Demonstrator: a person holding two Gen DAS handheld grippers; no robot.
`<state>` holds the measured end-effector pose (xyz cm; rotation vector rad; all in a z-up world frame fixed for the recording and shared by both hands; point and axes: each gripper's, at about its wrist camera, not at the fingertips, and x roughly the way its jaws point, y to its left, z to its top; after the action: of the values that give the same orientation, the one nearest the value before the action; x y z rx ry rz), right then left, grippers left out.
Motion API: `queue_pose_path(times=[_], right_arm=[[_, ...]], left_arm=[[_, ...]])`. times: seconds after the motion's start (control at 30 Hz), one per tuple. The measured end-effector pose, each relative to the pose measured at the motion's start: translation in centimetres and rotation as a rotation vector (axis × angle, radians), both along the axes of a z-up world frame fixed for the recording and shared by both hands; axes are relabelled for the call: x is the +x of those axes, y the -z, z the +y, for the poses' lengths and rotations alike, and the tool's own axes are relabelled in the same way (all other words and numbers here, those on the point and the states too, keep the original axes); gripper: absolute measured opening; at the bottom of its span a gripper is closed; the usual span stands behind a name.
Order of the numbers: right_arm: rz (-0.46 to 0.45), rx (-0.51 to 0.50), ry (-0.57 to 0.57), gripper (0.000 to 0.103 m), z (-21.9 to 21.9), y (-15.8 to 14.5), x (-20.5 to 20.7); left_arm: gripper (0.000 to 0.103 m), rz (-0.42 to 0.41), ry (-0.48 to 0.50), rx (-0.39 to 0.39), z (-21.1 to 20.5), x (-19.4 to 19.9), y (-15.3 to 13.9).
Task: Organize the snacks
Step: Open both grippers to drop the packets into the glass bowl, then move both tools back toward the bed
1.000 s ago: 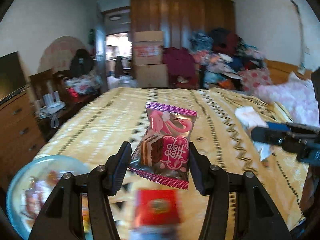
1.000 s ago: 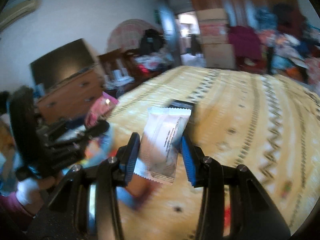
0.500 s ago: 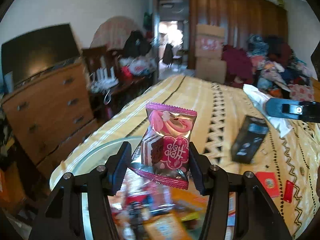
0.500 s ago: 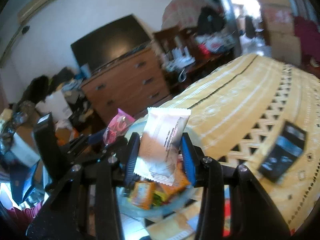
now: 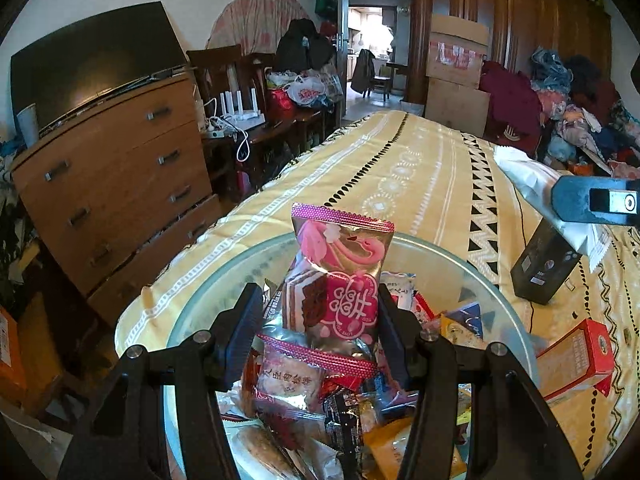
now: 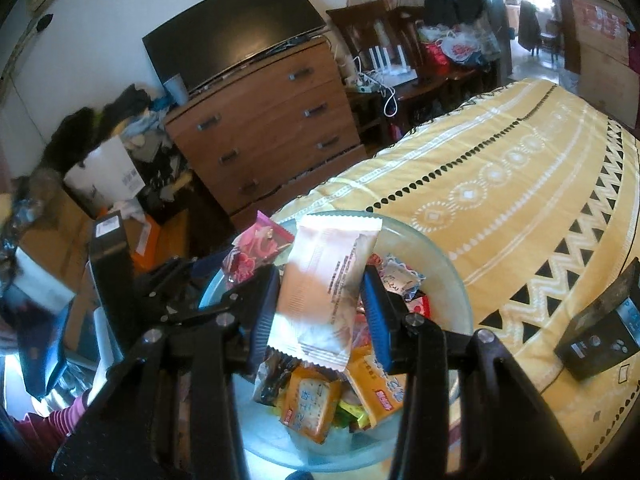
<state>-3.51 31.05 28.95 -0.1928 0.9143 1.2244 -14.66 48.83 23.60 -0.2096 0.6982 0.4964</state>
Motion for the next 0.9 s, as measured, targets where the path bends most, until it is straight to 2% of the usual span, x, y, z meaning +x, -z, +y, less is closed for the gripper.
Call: queue_pose_path(times=[0.47, 0.5, 0.53, 0.6, 0.63, 0.7, 0.8, 0.9], right_arm=[[0.012, -0.016, -0.002, 0.044, 0.9, 0.4, 0.0], [0.010, -0.021, -0.004, 0.047, 0.9, 0.6, -0.1], [0.006, -0.025, -0.004, 0.057, 1.0, 0.6, -0.1], [0.001, -0.025, -0.001, 0.067, 0.8, 1.0, -0.2], [-0.001, -0.023, 0.001, 0.067, 0.7, 1.0, -0.3], [-0.014, -0.022, 0.009, 0.071, 0.4, 1.0, -0.5], [-0.083, -0.025, 0.023, 0.083, -0.1, 0.5, -1.4], [-0.124, -0.008, 0.031, 0.085, -1.4, -0.1, -2.4]], left_arm=[[0.058, 0.017, -0.021, -0.024, 0.4, 0.4, 0.6], [0.059, 0.024, -0.024, -0.026, 0.4, 0.4, 0.7], [0.060, 0.028, -0.030, -0.025, 0.3, 0.5, 0.7], [0.062, 0.032, -0.039, -0.018, 0.2, 0.6, 0.8], [0.064, 0.031, -0.043, -0.018, 0.1, 0.6, 0.8], [0.079, 0.028, -0.059, -0.007, -0.2, 0.4, 0.8], [0.087, 0.009, -0.098, 0.017, -0.6, -0.2, 0.4], [0.088, 0.005, -0.145, 0.015, -1.0, -0.9, 0.2]])
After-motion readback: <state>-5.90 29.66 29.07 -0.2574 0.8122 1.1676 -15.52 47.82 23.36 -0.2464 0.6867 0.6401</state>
